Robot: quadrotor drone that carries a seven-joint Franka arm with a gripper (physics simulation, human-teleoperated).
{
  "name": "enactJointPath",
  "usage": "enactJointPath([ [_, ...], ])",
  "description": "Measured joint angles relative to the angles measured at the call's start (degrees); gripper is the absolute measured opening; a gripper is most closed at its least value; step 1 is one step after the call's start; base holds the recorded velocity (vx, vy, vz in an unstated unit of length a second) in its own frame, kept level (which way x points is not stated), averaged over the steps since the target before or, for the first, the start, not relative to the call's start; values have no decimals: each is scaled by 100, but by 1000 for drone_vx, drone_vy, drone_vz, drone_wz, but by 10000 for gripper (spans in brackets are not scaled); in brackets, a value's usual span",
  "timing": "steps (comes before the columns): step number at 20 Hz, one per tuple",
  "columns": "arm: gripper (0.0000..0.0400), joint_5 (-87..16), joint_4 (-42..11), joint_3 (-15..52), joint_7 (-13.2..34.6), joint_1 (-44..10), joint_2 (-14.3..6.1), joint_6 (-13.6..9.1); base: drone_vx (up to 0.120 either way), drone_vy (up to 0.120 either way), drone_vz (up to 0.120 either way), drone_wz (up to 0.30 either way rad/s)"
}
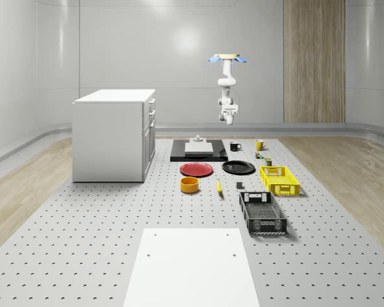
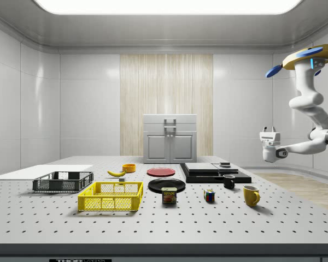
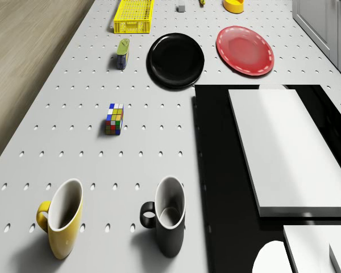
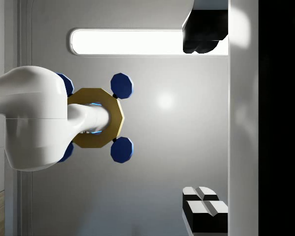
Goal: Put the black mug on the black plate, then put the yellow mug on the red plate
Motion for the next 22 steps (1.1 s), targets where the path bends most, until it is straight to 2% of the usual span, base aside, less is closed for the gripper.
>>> enactJointPath([
  [8,400,4,438,6,-4,-10,165,-238,120,0,0,0],
  [10,400,4,474,7,-5,-12,176,-253,120,0,0,0],
  [15,400,5,509,10,-6,-16,182,-260,120,0,-104,0],
  [22,400,5,506,14,-8,-21,169,-240,120,0,0,0],
])
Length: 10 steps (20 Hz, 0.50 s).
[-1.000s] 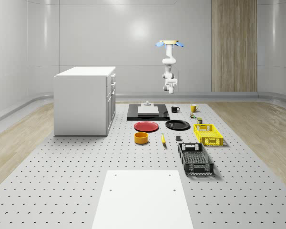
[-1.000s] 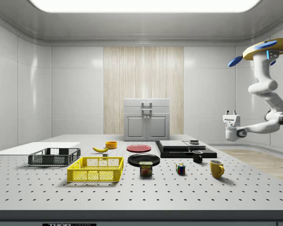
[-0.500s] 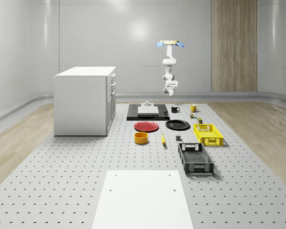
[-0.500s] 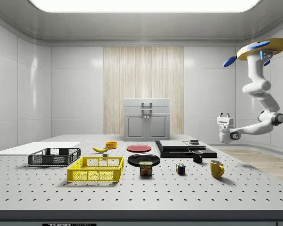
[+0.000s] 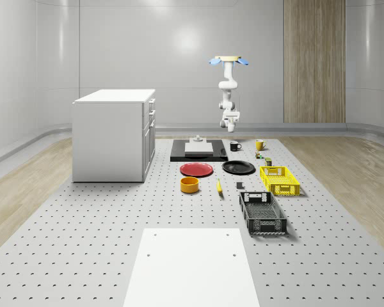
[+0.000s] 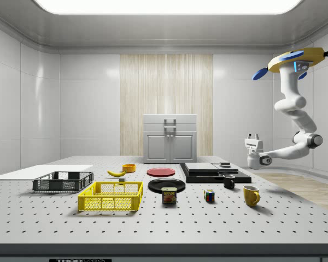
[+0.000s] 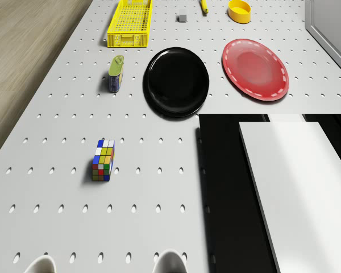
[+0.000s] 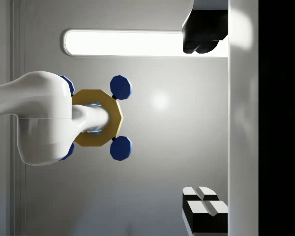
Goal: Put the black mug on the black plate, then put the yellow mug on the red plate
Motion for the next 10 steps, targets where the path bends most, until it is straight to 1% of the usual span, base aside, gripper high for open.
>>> enactJointPath([
  [10,400,-12,-26,13,0,-8,-28,41,120,0,0,0],
])
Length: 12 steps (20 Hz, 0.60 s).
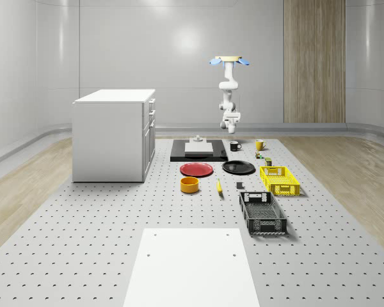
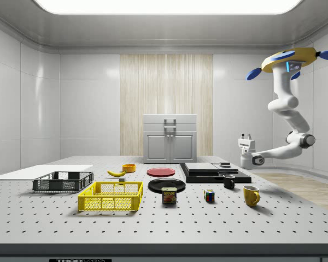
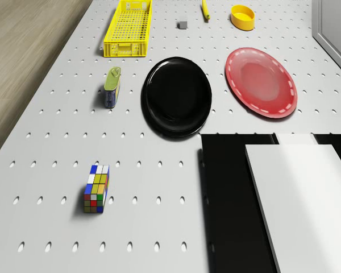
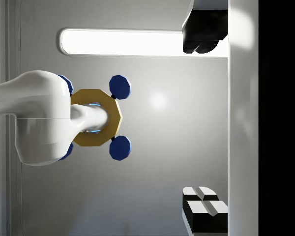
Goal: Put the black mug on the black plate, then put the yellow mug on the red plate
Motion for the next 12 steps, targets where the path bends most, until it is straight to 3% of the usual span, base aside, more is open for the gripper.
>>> enactJointPath([
  [10,400,-77,-30,57,9,-19,-30,43,120,0,0,0],
  [12,400,-115,-36,84,14,-28,-36,52,120,-120,0,0],
])
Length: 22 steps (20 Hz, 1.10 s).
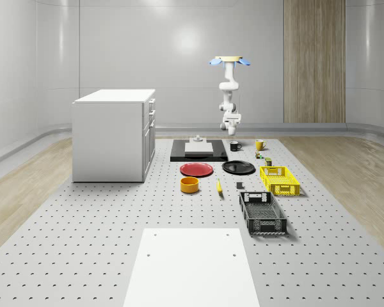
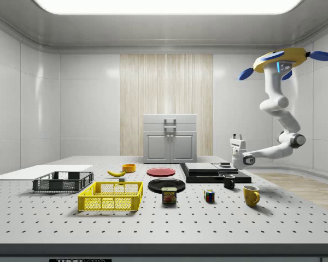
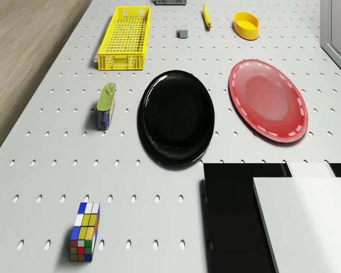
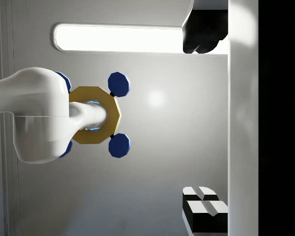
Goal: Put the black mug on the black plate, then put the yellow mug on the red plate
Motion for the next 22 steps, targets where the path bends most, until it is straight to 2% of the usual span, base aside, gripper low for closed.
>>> enactJointPath([
  [9,400,-479,-51,341,63,-105,-34,44,120,-120,0,0],
  [13,400,-1064,-133,755,142,-234,-63,73,120,-10,0,0],
  [18,400,-2554,-523,1788,369,-572,-161,145,120,0,0,0],
  [22,400,-4636,-1451,3123,795,-1086,-371,244,120,0,0,0],
])
